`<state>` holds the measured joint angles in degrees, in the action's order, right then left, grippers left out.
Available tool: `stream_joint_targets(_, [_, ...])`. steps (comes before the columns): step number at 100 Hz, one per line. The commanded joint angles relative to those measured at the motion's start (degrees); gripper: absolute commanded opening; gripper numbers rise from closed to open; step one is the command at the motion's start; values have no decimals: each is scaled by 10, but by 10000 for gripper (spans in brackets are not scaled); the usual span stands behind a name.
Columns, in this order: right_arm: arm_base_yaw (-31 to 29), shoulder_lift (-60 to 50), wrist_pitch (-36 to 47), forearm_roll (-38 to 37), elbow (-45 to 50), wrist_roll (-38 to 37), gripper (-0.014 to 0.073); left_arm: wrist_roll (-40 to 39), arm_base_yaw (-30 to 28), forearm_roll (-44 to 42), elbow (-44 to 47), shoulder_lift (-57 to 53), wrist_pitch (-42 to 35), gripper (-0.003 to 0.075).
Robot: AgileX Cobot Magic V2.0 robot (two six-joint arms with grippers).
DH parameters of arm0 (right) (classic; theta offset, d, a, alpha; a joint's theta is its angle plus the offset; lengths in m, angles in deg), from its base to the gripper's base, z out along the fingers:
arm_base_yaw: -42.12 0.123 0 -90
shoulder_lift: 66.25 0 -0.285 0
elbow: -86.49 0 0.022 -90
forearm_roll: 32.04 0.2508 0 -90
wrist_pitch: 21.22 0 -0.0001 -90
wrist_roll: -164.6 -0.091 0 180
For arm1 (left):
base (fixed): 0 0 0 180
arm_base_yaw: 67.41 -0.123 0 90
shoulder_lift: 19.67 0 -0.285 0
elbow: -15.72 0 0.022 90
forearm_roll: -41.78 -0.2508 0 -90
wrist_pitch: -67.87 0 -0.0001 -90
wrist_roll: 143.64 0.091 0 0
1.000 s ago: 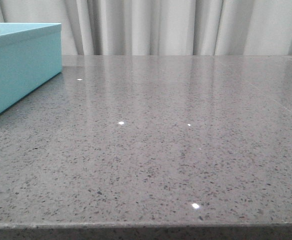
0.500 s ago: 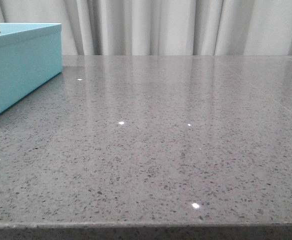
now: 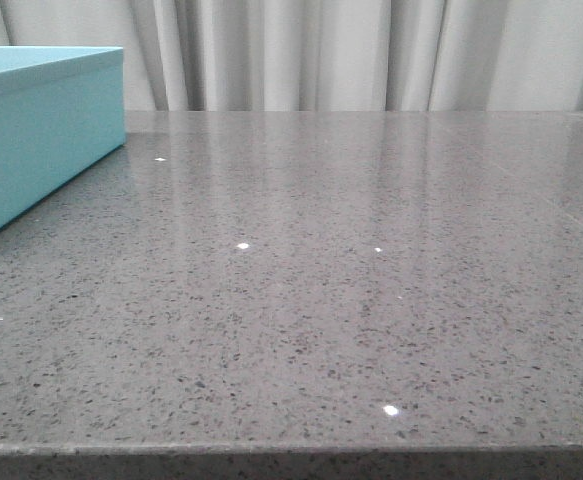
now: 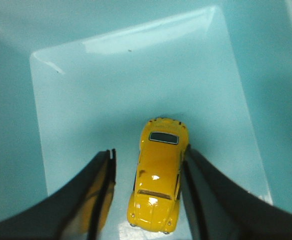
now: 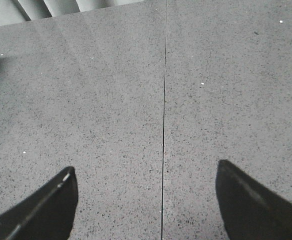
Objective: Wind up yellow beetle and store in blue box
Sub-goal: 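Lower the beetle into the blue bin with the left gripper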
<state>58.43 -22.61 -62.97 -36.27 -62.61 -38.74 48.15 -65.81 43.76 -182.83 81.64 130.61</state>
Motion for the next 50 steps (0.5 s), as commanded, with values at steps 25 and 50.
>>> stream_joint_targets(25, [-1, -1, 38, -24, -14, 5, 207, -5, 0, 39, 81, -168, -87, 3])
stream_joint_targets(50, [-1, -1, 38, -48, -14, 6, -65, -5, 0, 49, 231, -300, -164, -19])
